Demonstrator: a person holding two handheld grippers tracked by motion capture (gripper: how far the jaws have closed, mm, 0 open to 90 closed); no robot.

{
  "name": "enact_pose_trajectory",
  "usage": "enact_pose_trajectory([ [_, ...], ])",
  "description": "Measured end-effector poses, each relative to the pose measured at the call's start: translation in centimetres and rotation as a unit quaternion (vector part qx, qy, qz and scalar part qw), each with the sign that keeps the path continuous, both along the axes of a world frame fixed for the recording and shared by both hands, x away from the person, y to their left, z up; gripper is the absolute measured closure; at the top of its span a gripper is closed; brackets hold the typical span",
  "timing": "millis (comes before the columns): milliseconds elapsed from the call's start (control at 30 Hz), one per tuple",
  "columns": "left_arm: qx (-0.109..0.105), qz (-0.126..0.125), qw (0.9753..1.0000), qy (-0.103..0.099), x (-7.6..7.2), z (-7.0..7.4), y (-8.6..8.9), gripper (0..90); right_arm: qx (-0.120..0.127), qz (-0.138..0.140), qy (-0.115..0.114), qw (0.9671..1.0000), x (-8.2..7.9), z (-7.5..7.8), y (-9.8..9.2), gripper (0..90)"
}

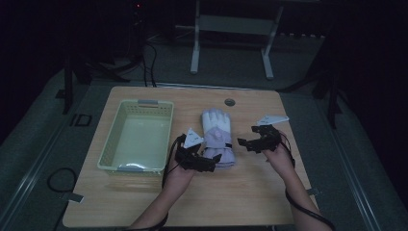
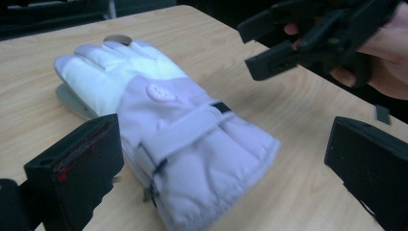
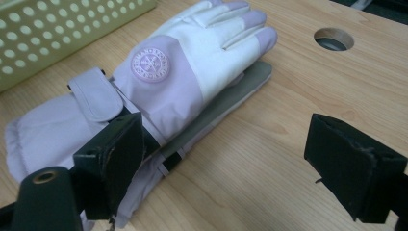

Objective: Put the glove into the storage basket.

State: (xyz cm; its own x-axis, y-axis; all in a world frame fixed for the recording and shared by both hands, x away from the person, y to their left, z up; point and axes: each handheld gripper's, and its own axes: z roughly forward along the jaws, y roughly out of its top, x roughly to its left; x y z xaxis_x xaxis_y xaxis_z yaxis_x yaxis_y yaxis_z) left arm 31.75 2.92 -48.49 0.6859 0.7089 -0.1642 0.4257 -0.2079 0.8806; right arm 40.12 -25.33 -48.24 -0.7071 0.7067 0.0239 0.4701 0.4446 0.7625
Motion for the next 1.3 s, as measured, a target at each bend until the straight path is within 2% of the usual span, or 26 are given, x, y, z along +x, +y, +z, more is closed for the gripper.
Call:
enact_pose_trajectory([
  [33,0.000,0.000,1.0000,0.000,0.0,0.0,0.0,0.2,0.000,0.000,0.000,1.0000,0.0,0.0,0.0,13.3],
  [67,0.010,0.007,0.9999,0.003,1.0,-0.1,-0.4,0.2,0.001,-0.003,-0.003,1.0000,0.0,0.0,0.1,12.9],
  [133,0.007,0.007,0.9999,0.011,2.0,-0.3,-0.6,0.2,0.014,-0.001,-0.004,0.9999,0.2,0.1,0.4,12.5],
  [200,0.017,0.019,0.9996,0.014,3.2,-0.5,-0.8,0.2,0.014,0.005,0.000,0.9999,0.5,0.0,0.9,12.5],
  [333,0.029,0.048,0.9980,0.030,5.5,-1.2,-1.2,0.2,0.031,0.005,0.019,0.9993,1.3,-0.5,1.9,12.1],
  [400,0.047,0.063,0.9965,0.030,6.7,-1.6,-1.3,0.3,0.040,0.000,0.028,0.9988,1.8,-0.9,2.4,12.0],
  [433,0.048,0.068,0.9959,0.037,7.3,-1.9,-1.3,1.5,0.039,-0.007,0.032,0.9987,2.1,-1.1,2.7,12.0],
  [500,0.038,0.085,0.9937,0.063,8.4,-2.3,-1.2,14.2,0.035,-0.012,0.038,0.9986,2.4,-1.5,3.3,12.0],
  [567,0.046,0.085,0.9927,0.073,9.2,-2.8,-1.1,14.9,0.026,-0.013,0.046,0.9985,2.6,-2.0,3.6,15.0],
  [600,0.044,0.083,0.9922,0.082,9.6,-3.0,-1.0,17.1,0.024,-0.013,0.052,0.9982,2.7,-2.3,3.6,19.4],
  [633,0.050,0.086,0.9904,0.096,9.9,-3.3,-0.9,20.2,0.022,-0.018,0.058,0.9979,2.8,-2.5,3.7,25.0],
  [700,0.048,0.084,0.9866,0.131,10.4,-4.0,-0.7,20.9,0.017,-0.018,0.065,0.9976,3.0,-3.0,3.8,30.0],
  [733,0.055,0.084,0.9843,0.145,10.6,-4.3,-0.7,21.1,0.019,-0.017,0.072,0.9971,3.0,-3.3,3.8,35.2],
  [833,0.052,0.073,0.9811,0.172,10.8,-5.4,-0.6,21.1,0.013,-0.013,0.089,0.9958,3.1,-4.0,4.0,43.7],
  [900,0.051,0.063,0.9794,0.185,10.9,-5.9,-0.6,21.5,0.016,-0.008,0.107,0.9940,3.3,-4.5,4.1,44.6],
  [933,0.052,0.059,0.9778,0.194,11.0,-6.2,-0.6,21.8,0.007,-0.010,0.113,0.9935,3.4,-4.8,4.2,44.5],
  [1033,0.052,0.056,0.9760,0.204,11.1,-6.6,-0.6,23.0,0.003,-0.012,0.135,0.9907,3.7,-5.5,4.3,42.4],
  [1067,0.047,0.054,0.9749,0.211,11.2,-6.7,-0.5,23.1,0.008,-0.012,0.144,0.9895,3.9,-5.7,4.3,41.7],
  [1133,0.023,0.046,0.9706,0.235,11.5,-7.2,-0.3,25.6,0.016,-0.015,0.164,0.9862,4.2,-6.0,4.2,42.0],
  [1167,0.012,0.041,0.9692,0.243,11.7,-7.5,-0.1,26.0,0.023,-0.016,0.175,0.9842,4.4,-6.2,4.1,43.5],
  [1200,-0.002,0.030,0.9694,0.244,11.8,-7.7,0.1,29.9,0.030,-0.017,0.185,0.9821,4.5,-6.3,4.0,47.0],
  [1267,-0.007,0.019,0.9709,0.239,11.8,-7.8,0.1,35.6,0.042,-0.010,0.196,0.9796,4.6,-6.5,4.0,52.8],
  [1300,-0.016,0.011,0.9697,0.244,11.9,-7.9,0.2,39.2,0.041,-0.007,0.197,0.9796,4.6,-6.5,4.0,54.9],
])
